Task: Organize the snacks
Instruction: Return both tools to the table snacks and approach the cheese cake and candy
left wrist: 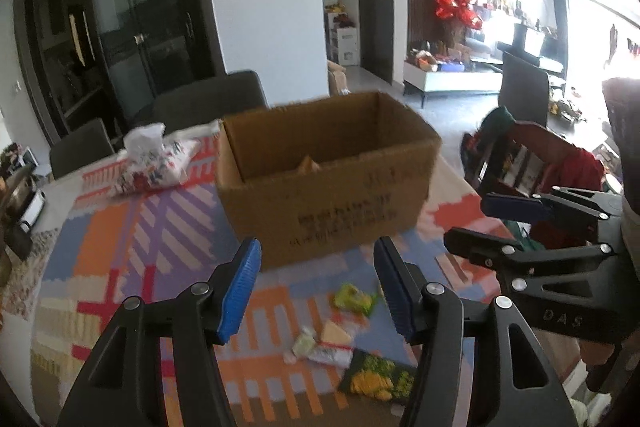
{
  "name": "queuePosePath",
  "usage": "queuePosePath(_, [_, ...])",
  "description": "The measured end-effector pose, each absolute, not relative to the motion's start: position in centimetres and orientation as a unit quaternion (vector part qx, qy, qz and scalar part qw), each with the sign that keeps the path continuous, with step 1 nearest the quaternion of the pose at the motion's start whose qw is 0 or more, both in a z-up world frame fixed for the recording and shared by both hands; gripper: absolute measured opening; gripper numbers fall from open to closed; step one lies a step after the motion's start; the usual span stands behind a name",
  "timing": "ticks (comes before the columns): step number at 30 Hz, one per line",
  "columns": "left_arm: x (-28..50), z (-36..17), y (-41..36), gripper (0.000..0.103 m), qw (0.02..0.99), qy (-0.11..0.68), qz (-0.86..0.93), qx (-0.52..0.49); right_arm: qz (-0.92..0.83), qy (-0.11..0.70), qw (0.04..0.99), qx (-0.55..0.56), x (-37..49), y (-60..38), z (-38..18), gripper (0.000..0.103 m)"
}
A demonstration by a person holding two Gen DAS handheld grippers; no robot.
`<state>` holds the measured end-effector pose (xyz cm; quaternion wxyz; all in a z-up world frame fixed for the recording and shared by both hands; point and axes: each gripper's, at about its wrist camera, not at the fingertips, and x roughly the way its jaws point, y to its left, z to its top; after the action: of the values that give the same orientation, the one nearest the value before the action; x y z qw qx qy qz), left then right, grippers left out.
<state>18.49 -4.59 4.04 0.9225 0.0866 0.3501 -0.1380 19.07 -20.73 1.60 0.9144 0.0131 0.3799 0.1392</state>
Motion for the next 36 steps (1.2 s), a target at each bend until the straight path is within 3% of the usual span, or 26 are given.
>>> queuePosePath(24, [17.3, -6.7, -5.0, 0.057, 0.857, 0.471, -0.193, 0.084, 0.126, 0.489, 0.862, -0.047, 16.8, -20.1, -7.8, 0.053])
queuePosePath(36, [20.0, -9.1, -4.2, 0.048, 0.843, 0.493, -0.203, 0.069, 0.115, 0.521, 0.843, -0.068, 18.1, -19.9, -10.7, 0.053])
